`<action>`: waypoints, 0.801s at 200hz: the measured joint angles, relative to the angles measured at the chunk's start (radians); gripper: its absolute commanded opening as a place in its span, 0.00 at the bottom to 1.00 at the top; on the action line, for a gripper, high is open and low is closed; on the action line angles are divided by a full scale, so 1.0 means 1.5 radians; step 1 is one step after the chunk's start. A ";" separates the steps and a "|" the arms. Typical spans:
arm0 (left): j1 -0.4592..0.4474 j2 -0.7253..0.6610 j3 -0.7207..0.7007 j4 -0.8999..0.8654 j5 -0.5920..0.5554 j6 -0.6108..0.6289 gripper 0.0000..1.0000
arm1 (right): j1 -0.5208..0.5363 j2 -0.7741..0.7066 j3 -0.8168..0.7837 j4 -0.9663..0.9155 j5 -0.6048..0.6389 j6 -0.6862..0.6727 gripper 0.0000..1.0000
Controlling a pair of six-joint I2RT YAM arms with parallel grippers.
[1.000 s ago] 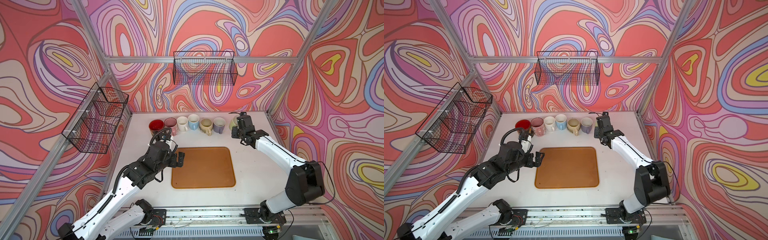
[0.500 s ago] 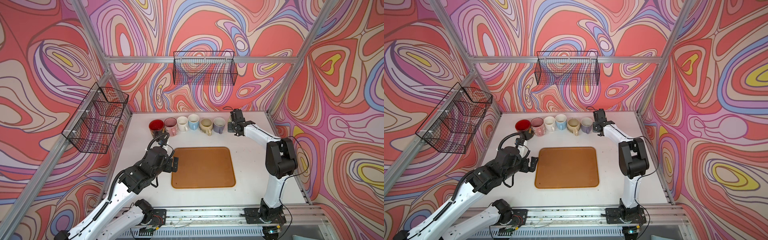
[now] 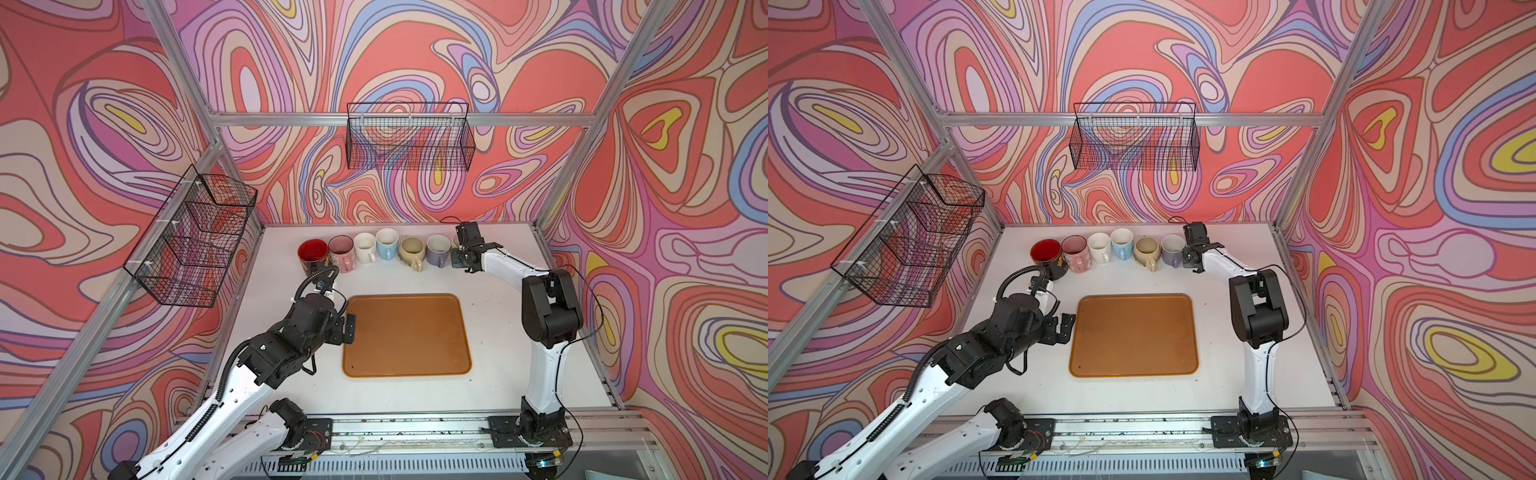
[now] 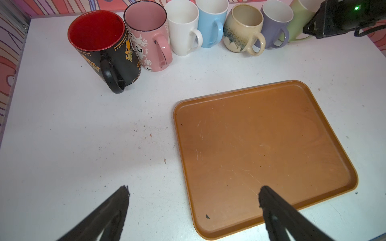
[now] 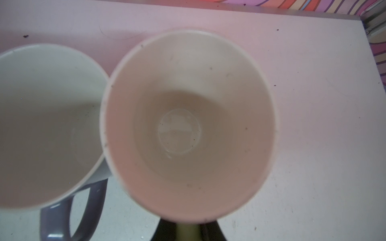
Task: Turn the mug right side up
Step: Place the mug at the top-right of the table.
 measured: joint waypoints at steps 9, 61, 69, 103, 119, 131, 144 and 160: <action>0.000 0.000 0.000 0.000 0.000 0.000 1.00 | 0.000 0.000 0.000 0.000 0.000 0.000 0.00; 0.000 0.000 0.000 0.000 -0.005 0.002 1.00 | 0.000 0.000 -0.001 0.000 0.002 -0.005 0.16; 0.000 0.000 0.000 0.000 -0.005 0.003 1.00 | 0.000 0.000 -0.001 0.001 0.002 -0.006 0.18; 0.000 0.002 0.000 0.001 -0.016 0.005 1.00 | 0.000 -0.005 -0.008 0.030 0.006 -0.009 0.26; 0.000 0.002 0.000 0.001 -0.022 0.004 1.00 | 0.000 -0.014 -0.016 0.041 0.007 -0.010 0.29; 0.000 0.002 0.000 0.001 -0.029 0.005 1.00 | 0.000 -0.025 -0.025 0.047 0.008 -0.010 0.33; 0.000 0.003 0.000 0.001 -0.039 0.005 1.00 | -0.001 -0.040 -0.037 0.052 0.008 -0.009 0.37; 0.000 0.010 0.007 0.001 -0.056 0.008 1.00 | -0.002 -0.069 -0.057 0.059 0.009 -0.009 0.40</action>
